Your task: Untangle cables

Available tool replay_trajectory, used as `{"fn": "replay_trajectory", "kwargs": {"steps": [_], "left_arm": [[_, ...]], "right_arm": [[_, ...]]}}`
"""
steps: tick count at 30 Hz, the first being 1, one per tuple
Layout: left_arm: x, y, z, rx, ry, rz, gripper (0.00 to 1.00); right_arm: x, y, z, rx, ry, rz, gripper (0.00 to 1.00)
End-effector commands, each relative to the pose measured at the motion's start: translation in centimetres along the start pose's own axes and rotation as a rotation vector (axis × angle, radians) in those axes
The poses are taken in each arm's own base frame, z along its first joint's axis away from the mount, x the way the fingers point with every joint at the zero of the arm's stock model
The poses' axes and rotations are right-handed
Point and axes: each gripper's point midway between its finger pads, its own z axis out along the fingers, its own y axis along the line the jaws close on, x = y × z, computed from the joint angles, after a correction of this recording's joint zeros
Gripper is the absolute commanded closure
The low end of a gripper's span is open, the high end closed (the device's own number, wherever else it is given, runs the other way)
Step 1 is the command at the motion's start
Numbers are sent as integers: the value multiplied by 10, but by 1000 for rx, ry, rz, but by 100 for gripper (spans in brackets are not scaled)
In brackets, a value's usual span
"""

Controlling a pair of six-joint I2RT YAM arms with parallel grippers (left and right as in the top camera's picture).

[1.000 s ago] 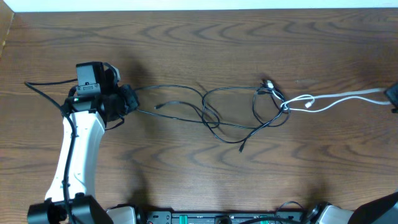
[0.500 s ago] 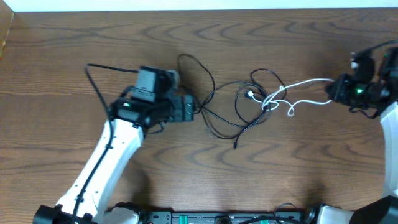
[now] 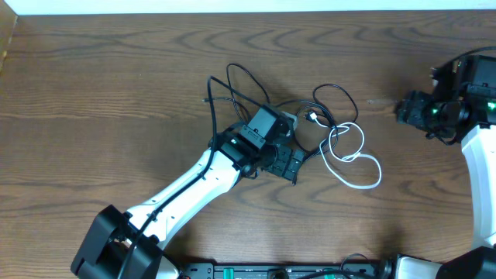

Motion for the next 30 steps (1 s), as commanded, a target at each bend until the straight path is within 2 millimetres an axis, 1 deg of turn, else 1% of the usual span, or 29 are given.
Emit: {"fn": "replay_trajectory", "kwargs": {"steps": [1, 3, 5, 7, 8, 9, 11, 12, 13, 14, 17, 18, 19, 20, 21, 22, 24, 27, 30], "left_arm": [[-1, 2, 13, -4, 9, 1, 0], [3, -1, 22, 26, 33, -3, 0], [9, 1, 37, 34, 66, -32, 0], [17, 5, 49, 23, 101, -41, 1], [18, 6, 51, 21, 107, -42, 1], [21, 8, 54, 18, 117, -44, 2], [26, 11, 61, 8, 138, -49, 5], [32, 14, 67, 2, 161, -54, 5], [33, 15, 69, 0, 168, -56, 6], [36, 16, 71, -2, 177, -58, 10], [41, 19, 72, -19, 195, -62, 20], [43, 24, 71, -47, 203, -63, 23], [53, 40, 68, -134, 238, -65, 29], [63, 53, 63, -212, 273, -64, 39], [67, 58, 61, -239, 287, -63, 41], [75, 65, 56, -280, 320, -63, 44], [84, 72, 51, -317, 355, -62, 45], [86, 72, 50, -320, 364, -62, 46], [86, 72, 50, -320, 365, -63, 46]], "right_arm": [[11, 38, 6, -175, 33, -148, 30], [13, 45, 19, -189, 37, -173, 32], [23, 51, 46, -203, 68, -204, 34], [39, 47, 74, -181, 128, -211, 39], [42, 47, 79, -182, 140, -210, 39], [50, 45, 91, -181, 169, -208, 40], [60, 41, 108, -177, 216, -201, 40], [66, 38, 123, -173, 251, -192, 42], [69, 36, 129, -171, 265, -188, 42], [72, 34, 137, -170, 280, -185, 42], [75, 35, 145, -177, 293, -185, 43], [75, 36, 146, -179, 291, -191, 43], [75, 40, 147, -183, 287, -203, 43], [75, 43, 148, -187, 283, -213, 43], [75, 45, 148, -189, 281, -217, 43], [76, 48, 149, -190, 280, -227, 44], [75, 47, 151, -163, 273, -240, 48], [72, 52, 154, -171, 256, -245, 55], [71, 61, 156, -183, 241, -269, 53]]}}
